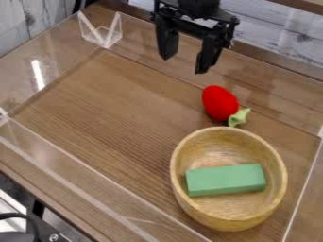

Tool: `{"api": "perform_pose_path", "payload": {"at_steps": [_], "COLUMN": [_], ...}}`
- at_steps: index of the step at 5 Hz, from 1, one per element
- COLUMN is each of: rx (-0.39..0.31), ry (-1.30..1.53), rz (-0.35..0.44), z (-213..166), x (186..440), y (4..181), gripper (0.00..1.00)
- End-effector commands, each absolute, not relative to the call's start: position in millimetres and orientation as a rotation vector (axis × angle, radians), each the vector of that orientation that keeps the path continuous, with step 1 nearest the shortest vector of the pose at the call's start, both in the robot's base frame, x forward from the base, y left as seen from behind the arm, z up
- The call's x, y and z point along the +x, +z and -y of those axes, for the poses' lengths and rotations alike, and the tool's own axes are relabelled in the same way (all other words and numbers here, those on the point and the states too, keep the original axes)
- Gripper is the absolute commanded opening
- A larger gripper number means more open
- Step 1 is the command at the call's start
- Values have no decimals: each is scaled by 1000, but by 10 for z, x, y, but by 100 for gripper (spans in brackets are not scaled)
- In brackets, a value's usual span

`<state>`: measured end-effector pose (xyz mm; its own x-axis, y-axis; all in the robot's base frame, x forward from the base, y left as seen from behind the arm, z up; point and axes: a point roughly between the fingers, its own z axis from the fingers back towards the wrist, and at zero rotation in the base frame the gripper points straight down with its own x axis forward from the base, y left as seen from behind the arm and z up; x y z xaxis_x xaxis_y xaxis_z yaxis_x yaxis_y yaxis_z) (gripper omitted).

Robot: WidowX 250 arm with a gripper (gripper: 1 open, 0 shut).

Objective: Remove the green object from the brown bowl and put it on the table

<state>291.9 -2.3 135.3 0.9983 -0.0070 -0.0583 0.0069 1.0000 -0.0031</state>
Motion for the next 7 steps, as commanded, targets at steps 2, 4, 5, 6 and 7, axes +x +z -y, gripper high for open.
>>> {"api": "perform_pose_path", "payload": {"at_steps": [2,4,5,6,7], "rx": [-10,-6,16,44,72], "ry": [-356,-841,-1025,-957,-858], "rz": [-88,-67,-35,11,68], "z": [455,1032,1176,1109,1049], "x": [2667,2368,2252,2212,2195], "y": [1155,968,875,777,788], "gripper": [100,100,100,100,100]}}
